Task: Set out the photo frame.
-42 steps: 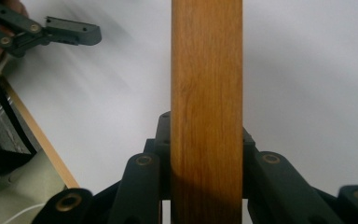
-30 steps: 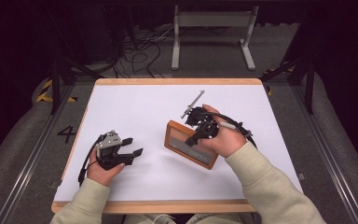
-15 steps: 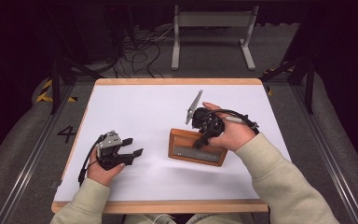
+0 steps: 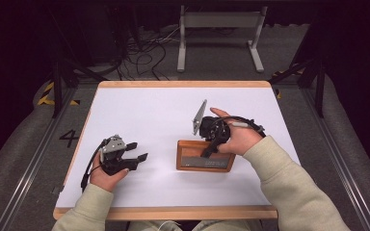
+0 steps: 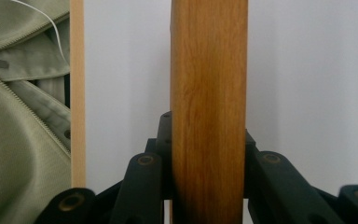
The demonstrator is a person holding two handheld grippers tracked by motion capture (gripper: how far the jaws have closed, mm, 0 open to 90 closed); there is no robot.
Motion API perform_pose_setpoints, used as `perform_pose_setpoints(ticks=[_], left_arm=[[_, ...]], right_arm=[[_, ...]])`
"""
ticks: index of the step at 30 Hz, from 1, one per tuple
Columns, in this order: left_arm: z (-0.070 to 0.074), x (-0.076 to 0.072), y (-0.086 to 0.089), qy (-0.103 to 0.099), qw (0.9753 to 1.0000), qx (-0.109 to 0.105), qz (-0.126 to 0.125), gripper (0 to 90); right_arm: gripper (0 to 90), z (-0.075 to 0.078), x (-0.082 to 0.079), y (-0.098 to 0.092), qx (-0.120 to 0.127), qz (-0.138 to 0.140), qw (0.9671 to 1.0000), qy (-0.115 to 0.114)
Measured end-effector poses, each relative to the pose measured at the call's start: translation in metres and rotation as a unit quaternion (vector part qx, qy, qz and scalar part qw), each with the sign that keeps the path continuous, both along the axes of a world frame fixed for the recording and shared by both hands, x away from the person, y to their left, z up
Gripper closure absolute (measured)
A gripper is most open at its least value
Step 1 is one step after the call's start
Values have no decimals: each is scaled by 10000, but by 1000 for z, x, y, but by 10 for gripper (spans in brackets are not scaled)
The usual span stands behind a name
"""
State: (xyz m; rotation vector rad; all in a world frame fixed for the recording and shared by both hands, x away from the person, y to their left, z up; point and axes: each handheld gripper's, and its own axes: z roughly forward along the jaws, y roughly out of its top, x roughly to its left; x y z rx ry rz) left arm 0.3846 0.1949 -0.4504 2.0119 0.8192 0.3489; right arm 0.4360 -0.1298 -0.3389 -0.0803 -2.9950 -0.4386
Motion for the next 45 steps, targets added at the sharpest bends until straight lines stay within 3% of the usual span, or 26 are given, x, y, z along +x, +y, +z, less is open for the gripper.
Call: perform_pose_setpoints(ticks=[13,22,27,29,31,34,35,37,39,41,42,43,45], left_arm=[[0,0,0,6,10000,2,-3,377],[0,0,0,-1,10000,2,-5,377],[0,0,0,-12,10000,15,-21,376],[0,0,0,-6,10000,17,-18,376],[0,0,0,-11,10000,24,-27,376],[0,0,0,-5,10000,12,-15,376],[-1,0,-1,10,10000,-2,-12,376],[-1,0,-1,16,10000,15,-20,375],[-1,0,-1,15,10000,-5,-13,375],[0,0,0,0,10000,14,-40,375],[0,0,0,0,10000,14,-40,374],[0,-2,0,21,10000,-6,-7,374],[2,-4,1,-27,10000,-11,5,369]], right_arm=[[730,-18,4,4,-27,215,9997,145],[732,-20,11,1,35,-169,9997,161],[727,-21,12,0,81,-221,9995,199],[654,-20,12,-2,252,-245,9994,48],[522,-19,14,-5,399,-478,9980,-142],[487,-20,15,-7,455,-593,9970,-212],[422,-19,15,-9,613,-799,9944,-321],[409,-18,15,-11,662,-854,9935,-366],[348,-15,13,-15,860,-1022,9898,-498],[297,-10,11,-24,1120,-1231,9835,-714],[297,-10,11,-24,1120,-1231,9835,-714],[291,-9,10,-27,1191,-1322,9812,-744],[278,-4,6,-36,1408,-1541,9745,-826]])
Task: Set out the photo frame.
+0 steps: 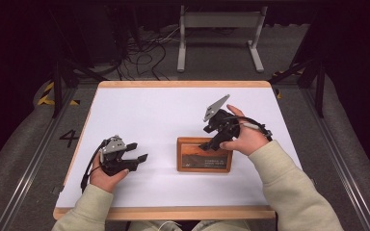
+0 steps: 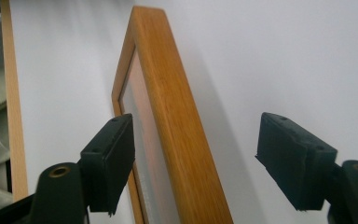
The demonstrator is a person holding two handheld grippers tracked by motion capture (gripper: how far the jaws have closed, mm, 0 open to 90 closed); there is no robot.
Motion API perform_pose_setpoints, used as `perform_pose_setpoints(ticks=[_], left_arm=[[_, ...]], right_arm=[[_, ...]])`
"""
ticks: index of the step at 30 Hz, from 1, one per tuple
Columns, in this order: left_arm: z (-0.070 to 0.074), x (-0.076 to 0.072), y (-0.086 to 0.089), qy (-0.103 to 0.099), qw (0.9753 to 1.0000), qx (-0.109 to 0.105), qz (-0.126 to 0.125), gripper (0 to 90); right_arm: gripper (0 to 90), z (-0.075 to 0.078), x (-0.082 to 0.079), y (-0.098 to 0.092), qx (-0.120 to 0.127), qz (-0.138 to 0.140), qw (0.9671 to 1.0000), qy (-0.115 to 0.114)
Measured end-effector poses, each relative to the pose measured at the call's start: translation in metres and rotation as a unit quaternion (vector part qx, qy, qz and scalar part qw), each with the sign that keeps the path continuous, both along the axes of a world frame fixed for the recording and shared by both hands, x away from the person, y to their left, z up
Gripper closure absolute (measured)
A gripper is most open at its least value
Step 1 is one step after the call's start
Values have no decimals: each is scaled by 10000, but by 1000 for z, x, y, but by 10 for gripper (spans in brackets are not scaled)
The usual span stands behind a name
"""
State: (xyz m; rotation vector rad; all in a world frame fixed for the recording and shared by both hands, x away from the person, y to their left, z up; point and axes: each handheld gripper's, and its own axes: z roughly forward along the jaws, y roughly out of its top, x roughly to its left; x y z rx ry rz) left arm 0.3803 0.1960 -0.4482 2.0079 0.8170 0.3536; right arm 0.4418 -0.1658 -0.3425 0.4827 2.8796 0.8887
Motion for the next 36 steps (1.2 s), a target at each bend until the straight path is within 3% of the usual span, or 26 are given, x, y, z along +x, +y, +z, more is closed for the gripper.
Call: perform_pose_setpoints(ticks=[4,9,18,25,26,36], left_arm=[[3,-4,1,-29,10000,-39,25,358],[5,-8,-1,-42,10000,-22,17,342],[6,-9,-5,-74,10000,-4,-8,294],[6,-14,-4,-49,10000,0,-30,273],[6,-16,-2,-69,10000,-20,-18,273],[8,-19,5,-120,9999,-94,61,272]], right_arm=[[272,9,-13,-21,386,-268,9987,-190],[269,12,-27,-52,832,-604,9941,-337],[191,9,-41,-96,963,-1069,9889,-358],[180,-5,-52,-128,1209,-1574,9795,-350],[180,-5,-52,-128,1209,-1574,9795,-350],[186,-38,-66,-153,1459,-2162,9646,-386]])
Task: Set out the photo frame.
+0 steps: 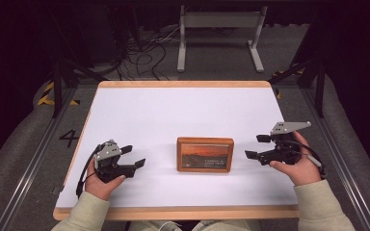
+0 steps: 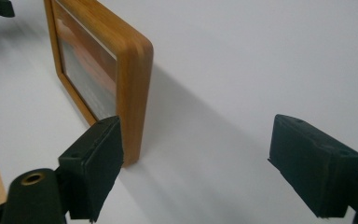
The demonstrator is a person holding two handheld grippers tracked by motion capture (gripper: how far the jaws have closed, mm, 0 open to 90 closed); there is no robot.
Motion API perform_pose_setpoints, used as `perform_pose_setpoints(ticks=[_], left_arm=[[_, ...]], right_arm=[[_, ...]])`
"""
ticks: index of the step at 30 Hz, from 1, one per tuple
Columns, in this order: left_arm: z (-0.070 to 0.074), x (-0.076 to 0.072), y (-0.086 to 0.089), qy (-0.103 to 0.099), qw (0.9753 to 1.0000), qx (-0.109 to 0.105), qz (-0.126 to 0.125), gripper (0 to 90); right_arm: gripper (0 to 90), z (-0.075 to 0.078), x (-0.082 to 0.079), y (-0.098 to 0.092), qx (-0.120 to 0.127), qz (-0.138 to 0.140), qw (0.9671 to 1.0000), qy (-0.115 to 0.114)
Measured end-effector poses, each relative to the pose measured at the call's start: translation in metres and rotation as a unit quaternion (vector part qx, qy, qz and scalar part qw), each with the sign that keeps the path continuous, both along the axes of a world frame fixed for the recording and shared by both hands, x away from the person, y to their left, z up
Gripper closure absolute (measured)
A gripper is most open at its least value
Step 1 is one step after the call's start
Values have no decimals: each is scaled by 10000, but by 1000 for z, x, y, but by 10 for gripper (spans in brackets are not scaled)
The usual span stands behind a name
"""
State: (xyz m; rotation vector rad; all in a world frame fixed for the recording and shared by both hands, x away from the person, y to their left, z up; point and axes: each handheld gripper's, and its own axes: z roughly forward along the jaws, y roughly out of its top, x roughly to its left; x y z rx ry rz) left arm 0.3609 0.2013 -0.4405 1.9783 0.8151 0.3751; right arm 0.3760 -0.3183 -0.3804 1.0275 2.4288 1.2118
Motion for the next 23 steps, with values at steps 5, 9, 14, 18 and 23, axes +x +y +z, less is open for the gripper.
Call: perform_pose_setpoints(ticks=[5,9,14,18,23], left_arm=[[-1,0,-1,20,10000,-30,7,272],[-5,3,0,59,10000,-39,23,279],[-6,6,5,96,9998,-130,70,281],[-7,6,5,105,9998,-115,80,281],[-7,7,6,68,9999,-96,92,287]], right_arm=[[207,-21,-6,-7,51,-284,9996,33],[219,-32,-9,-12,23,-440,9990,-33],[222,-45,-7,-14,107,-505,9987,6],[222,-51,-6,-12,-3,-535,9986,35],[234,-52,-6,-12,-105,-596,9982,-13]])
